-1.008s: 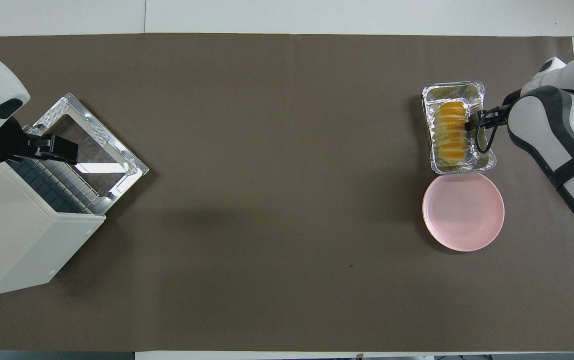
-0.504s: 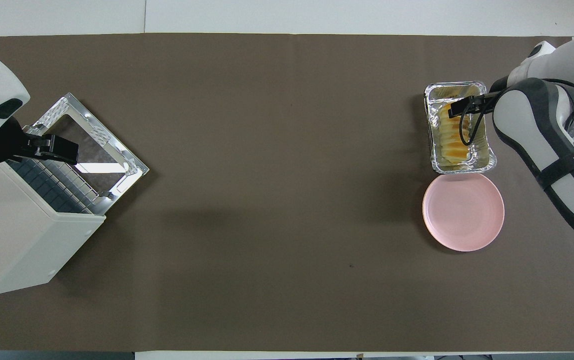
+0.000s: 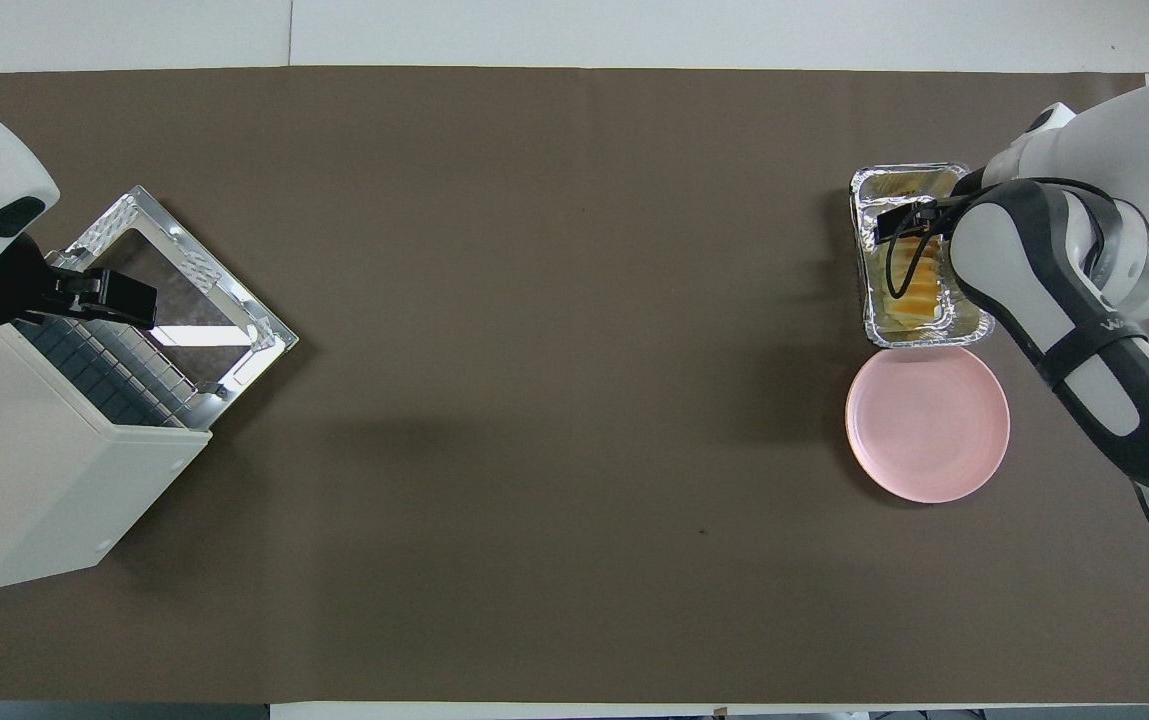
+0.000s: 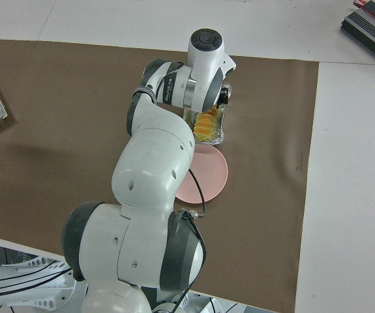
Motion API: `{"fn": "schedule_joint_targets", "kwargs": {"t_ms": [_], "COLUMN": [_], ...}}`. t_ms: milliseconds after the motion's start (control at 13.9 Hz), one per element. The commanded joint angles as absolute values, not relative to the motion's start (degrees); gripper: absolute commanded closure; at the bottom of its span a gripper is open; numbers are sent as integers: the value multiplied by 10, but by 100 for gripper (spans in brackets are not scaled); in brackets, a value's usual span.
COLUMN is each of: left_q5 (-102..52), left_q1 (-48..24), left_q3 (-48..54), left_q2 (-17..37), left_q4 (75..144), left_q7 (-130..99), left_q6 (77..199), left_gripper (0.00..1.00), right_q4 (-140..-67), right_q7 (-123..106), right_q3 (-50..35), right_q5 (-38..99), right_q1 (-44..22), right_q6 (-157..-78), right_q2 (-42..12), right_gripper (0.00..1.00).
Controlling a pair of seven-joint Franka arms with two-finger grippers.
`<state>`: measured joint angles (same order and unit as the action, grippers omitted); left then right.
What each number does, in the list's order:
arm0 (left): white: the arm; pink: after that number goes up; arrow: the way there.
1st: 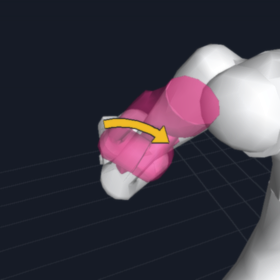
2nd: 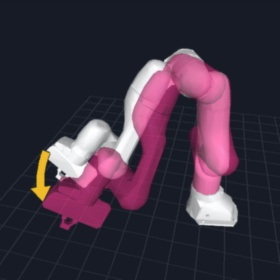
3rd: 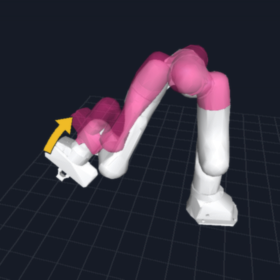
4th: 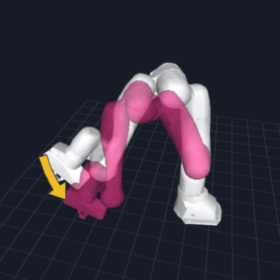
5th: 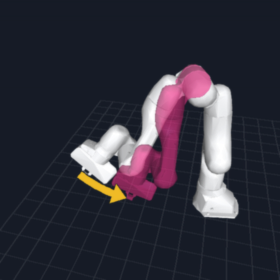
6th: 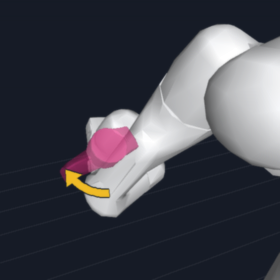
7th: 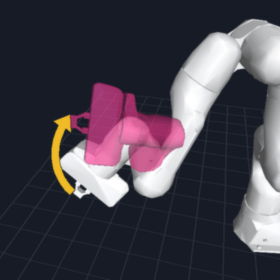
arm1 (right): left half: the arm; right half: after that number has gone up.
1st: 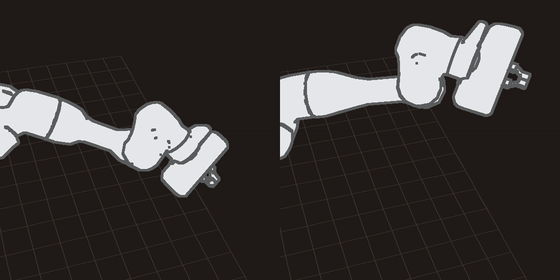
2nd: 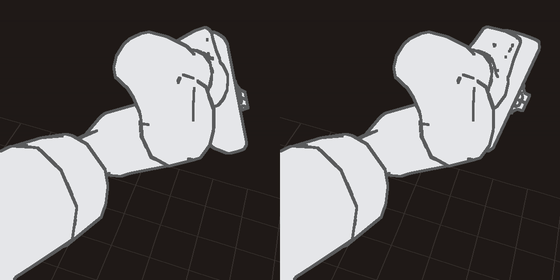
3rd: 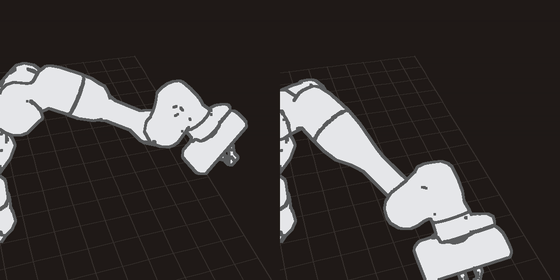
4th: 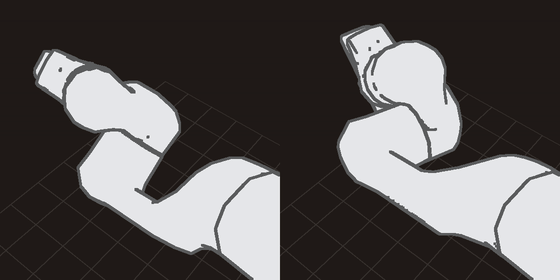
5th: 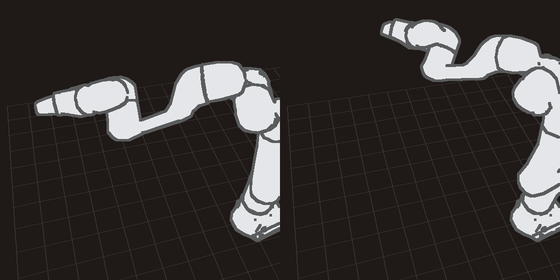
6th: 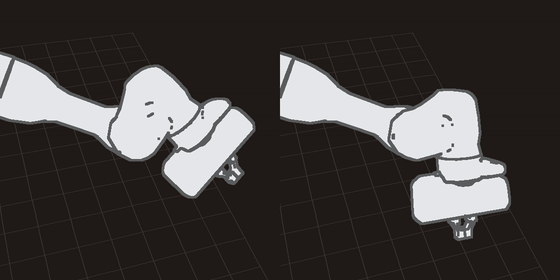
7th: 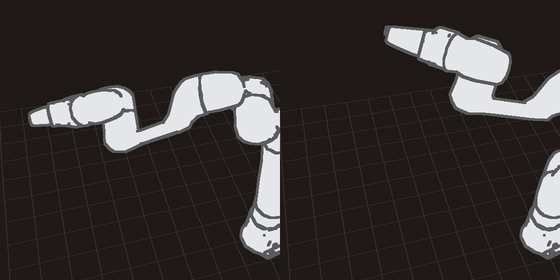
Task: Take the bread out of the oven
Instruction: 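Lower the right gripper into the tray and grasp the bread slices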
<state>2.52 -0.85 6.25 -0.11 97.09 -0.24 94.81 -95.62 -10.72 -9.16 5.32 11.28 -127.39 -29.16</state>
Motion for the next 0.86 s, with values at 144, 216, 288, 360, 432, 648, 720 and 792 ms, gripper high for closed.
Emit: {"fn": "schedule_joint_targets", "kwargs": {"t_ms": [144, 216, 288, 360, 432, 648, 720, 792], "left_q5": [15, 15, 15, 15, 15, 15, 15, 15], "left_q1": [1, 1, 1, 1, 1, 1, 1, 1], "left_q3": [66, 66, 66, 66, 66, 66, 66, 66], "left_q2": [-15, -15, -15, -15, -15, -15, -15, -15], "left_q4": [982, 982, 982, 981, 981, 981, 981, 981], "left_q7": [4, 4, 4, 4, 4, 4, 4, 4], "left_q6": [948, 948, 948, 948, 948, 948, 948, 948], "left_gripper": [0, 0, 0, 0, 0, 0, 0, 0], "right_q4": [-997, -997, -996, -992, -990, -957, -940, -927], "right_q7": [-99, -99, -99, -99, -99, -99, -99, -99], "right_q3": [-94, -94, -94, -94, -94, -94, -94, -94], "right_q5": [49, 49, 49, 49, 49, 48, 48, 48], "right_q1": [114, 114, 115, 115, 116, 116, 115, 115], "right_q6": [-1303, -1301, -1297, -1293, -1289, -1240, -1218, -1198], "right_q2": [-277, -277, -277, -277, -277, -276, -276, -274], "right_gripper": [25, 45, 58, 73, 79, 82, 82, 82]}}
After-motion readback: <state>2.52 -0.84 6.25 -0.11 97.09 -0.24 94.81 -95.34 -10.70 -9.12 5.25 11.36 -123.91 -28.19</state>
